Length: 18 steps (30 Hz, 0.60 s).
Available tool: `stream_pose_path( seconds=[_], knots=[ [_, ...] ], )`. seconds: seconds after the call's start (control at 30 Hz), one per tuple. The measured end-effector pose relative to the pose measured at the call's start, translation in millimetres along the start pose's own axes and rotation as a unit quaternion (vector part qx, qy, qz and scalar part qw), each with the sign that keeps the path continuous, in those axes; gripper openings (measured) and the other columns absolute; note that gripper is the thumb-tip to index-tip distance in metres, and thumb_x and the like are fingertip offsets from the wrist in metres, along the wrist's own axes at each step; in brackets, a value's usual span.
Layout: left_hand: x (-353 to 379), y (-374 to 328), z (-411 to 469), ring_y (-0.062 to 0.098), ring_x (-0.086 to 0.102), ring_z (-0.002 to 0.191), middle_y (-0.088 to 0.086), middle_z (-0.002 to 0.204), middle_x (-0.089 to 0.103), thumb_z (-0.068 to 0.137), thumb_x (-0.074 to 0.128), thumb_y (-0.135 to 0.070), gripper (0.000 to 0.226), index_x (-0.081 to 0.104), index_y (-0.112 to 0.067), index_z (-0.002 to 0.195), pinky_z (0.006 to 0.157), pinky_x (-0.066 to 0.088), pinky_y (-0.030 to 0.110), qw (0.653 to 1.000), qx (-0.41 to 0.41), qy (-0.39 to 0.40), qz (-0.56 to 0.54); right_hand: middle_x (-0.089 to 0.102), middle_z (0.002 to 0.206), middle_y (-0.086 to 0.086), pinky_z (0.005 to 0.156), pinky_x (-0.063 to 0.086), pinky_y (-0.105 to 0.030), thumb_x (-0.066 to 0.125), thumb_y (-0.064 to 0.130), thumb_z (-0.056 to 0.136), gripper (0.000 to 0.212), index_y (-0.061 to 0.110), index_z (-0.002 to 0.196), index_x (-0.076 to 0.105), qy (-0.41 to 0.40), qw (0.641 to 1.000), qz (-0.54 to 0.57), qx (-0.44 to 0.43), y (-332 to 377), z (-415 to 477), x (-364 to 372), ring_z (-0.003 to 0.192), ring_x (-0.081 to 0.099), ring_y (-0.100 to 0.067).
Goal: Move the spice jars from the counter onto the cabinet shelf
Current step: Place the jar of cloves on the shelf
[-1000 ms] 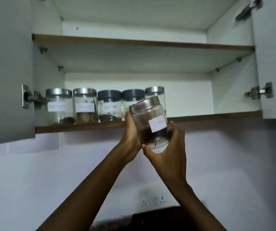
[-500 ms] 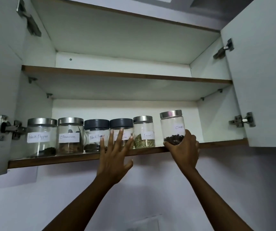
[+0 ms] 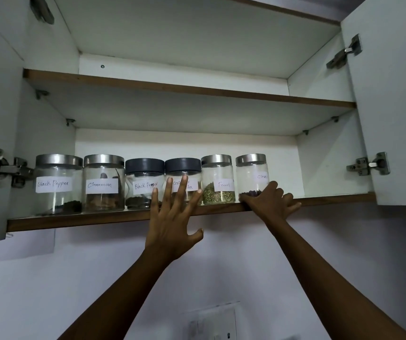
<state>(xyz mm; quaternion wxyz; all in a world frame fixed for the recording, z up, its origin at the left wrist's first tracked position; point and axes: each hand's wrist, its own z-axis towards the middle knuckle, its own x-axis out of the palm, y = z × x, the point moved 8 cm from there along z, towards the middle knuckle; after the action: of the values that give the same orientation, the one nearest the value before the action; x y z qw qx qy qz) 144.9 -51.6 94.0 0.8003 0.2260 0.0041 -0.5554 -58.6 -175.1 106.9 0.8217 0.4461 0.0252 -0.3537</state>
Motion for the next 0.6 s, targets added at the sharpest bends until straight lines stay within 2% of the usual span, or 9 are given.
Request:
stream_pose_path(
  seconds=[0.07, 0.23, 0.47, 0.53, 0.6],
  knots=[
    [0.4, 0.2, -0.3, 0.038, 0.012, 0.142, 0.013, 0.156, 0.016, 0.067, 0.037, -0.066, 0.086, 0.027, -0.029, 0.145, 0.110, 0.012, 0.060, 1.000, 0.000, 0.002, 0.003, 0.046, 0.133, -0.012, 0.111, 0.004, -0.057, 0.065, 0.058, 0.067, 0.076, 0.014, 0.125, 0.041, 0.020, 1.000, 0.009, -0.002, -0.3, -1.5, 5.1, 0.134, 0.026, -0.035],
    [1.2, 0.2, 0.1, 0.038, 0.011, 0.142, 0.014, 0.156, 0.016, 0.067, 0.036, -0.067, 0.087, 0.026, -0.029, 0.145, 0.110, 0.010, 0.059, 1.000, 0.002, 0.006, 0.010, 0.054, 0.123, -0.007, 0.108, 0.014, -0.052, 0.065, 0.054, 0.069, 0.060, 0.018, 0.115, 0.049, -0.011, 0.998, 0.060, -0.011, -0.4, -4.7, 1.7, 0.128, 0.032, -0.032],
    [1.3, 0.0, 0.1, 0.039, 0.014, 0.141, 0.014, 0.156, 0.017, 0.066, 0.034, -0.067, 0.087, 0.027, -0.029, 0.144, 0.109, 0.011, 0.059, 1.000, 0.002, 0.015, 0.015, 0.058, 0.116, -0.005, 0.104, 0.018, -0.051, 0.068, 0.059, 0.064, 0.065, 0.020, 0.112, 0.050, -0.023, 0.997, 0.068, -0.012, -3.3, -3.4, 1.7, 0.123, 0.036, -0.030],
    [2.2, 0.4, 0.5, 0.040, 0.017, 0.141, 0.014, 0.156, 0.018, 0.066, 0.033, -0.067, 0.087, 0.025, -0.029, 0.144, 0.108, 0.013, 0.059, 1.000, 0.005, 0.024, 0.017, 0.057, 0.118, -0.005, 0.104, 0.018, -0.051, 0.068, 0.060, 0.064, 0.066, 0.019, 0.112, 0.050, -0.021, 0.998, 0.063, -0.012, -2.8, -4.9, 0.5, 0.124, 0.036, -0.029],
    [1.8, 1.6, 1.3, 0.040, 0.015, 0.141, 0.015, 0.155, 0.016, 0.067, 0.033, -0.067, 0.089, 0.019, -0.028, 0.146, 0.108, 0.012, 0.060, 1.000, 0.007, 0.028, 0.011, 0.053, 0.126, -0.006, 0.105, 0.016, -0.051, 0.069, 0.059, 0.066, 0.074, 0.015, 0.121, 0.047, -0.016, 0.997, 0.073, -0.015, -4.2, -8.9, -3.5, 0.128, 0.034, -0.029]
  ],
)
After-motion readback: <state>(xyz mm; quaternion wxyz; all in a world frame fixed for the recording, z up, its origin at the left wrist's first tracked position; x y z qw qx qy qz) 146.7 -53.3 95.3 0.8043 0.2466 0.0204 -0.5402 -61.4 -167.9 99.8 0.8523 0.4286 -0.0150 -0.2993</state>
